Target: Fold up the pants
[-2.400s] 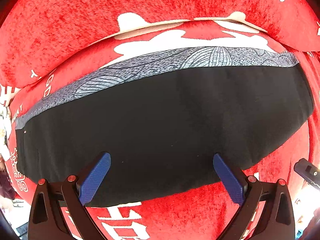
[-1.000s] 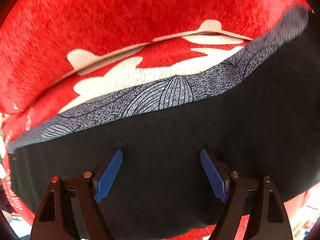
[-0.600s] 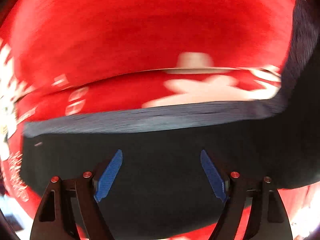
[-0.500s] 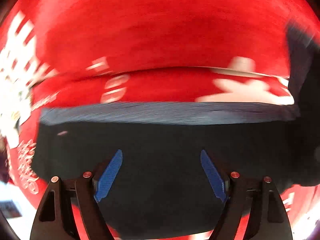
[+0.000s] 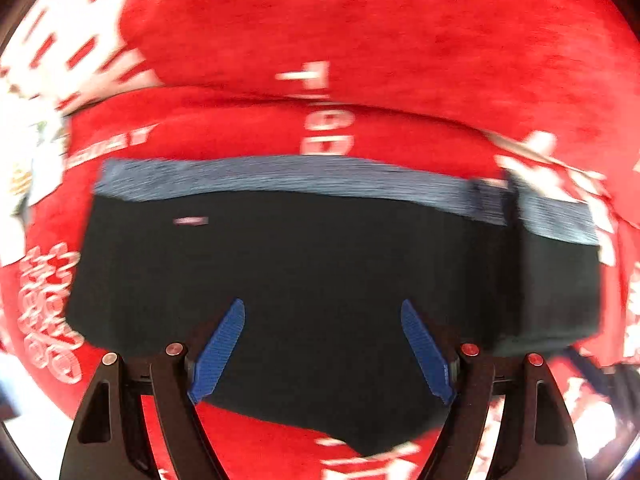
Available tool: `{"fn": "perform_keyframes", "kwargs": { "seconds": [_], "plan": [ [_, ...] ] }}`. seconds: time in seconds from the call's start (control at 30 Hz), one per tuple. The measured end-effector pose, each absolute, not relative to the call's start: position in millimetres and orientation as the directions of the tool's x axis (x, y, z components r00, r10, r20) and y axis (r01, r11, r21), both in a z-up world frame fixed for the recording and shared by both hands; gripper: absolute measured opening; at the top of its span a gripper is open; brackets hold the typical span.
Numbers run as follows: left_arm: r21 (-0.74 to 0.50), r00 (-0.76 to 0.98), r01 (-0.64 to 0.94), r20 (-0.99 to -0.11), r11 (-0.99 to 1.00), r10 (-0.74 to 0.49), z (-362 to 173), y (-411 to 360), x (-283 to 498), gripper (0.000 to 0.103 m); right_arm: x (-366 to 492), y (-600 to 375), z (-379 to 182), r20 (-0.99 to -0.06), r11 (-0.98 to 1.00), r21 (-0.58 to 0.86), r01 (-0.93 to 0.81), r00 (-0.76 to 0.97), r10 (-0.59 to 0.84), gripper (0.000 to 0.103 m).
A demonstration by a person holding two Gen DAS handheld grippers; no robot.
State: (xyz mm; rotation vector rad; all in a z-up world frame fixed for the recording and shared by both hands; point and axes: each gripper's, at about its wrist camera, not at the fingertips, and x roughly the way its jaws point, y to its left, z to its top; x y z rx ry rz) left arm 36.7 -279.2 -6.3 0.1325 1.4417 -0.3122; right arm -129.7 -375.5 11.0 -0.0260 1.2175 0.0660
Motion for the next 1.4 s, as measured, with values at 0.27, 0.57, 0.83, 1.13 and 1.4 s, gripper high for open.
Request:
{"fn": "perform_keyframes", "kwargs": {
  "seconds": [0.27, 0.57, 0.83, 1.13, 1.4],
  "plan": [
    [-0.474, -0.204, 0.331, -0.88, 0.816, -0.428, -31.7, -341.3, 30.4, 0.082, -177.5, -528.3, -57.7, -0.626, 0.287, 0.762, 0.581, 0.549, 0.554, 0.054],
    [-0.503, -0.231, 0.279, -0.862, 0.818, -0.451, -51.7, -368.8, 32.7, 0.071, -182.3, -534.0, -96.6, -0.536, 0.028, 0.788, 0.616, 0.663, 0.522, 0.009],
    [-0.391, -0.12, 0.405, -0.919, 0.826, -0.376, -16.6, -360.8, 17.8, 0.07, -179.9, -522.1, -79.9, -0.631, 0.219, 0.737, 0.639, 0.537, 0.56, 0.008],
    [-0.478, -0.188, 0.481, -0.875, 0.735, -0.446, -14.7, -381.6, 6.8, 0.066, -174.8, -522.0, -97.3, -0.642, 0.254, 0.728, 0.637, 0.501, 0.581, 0.005],
    [-0.508, -0.245, 0.452, -0.861, 0.733, -0.446, -25.7, -379.9, 10.2, 0.055, -175.9, -525.5, -99.4, -0.616, 0.225, 0.743, 0.63, 0.512, 0.599, 0.006]
  ]
}}
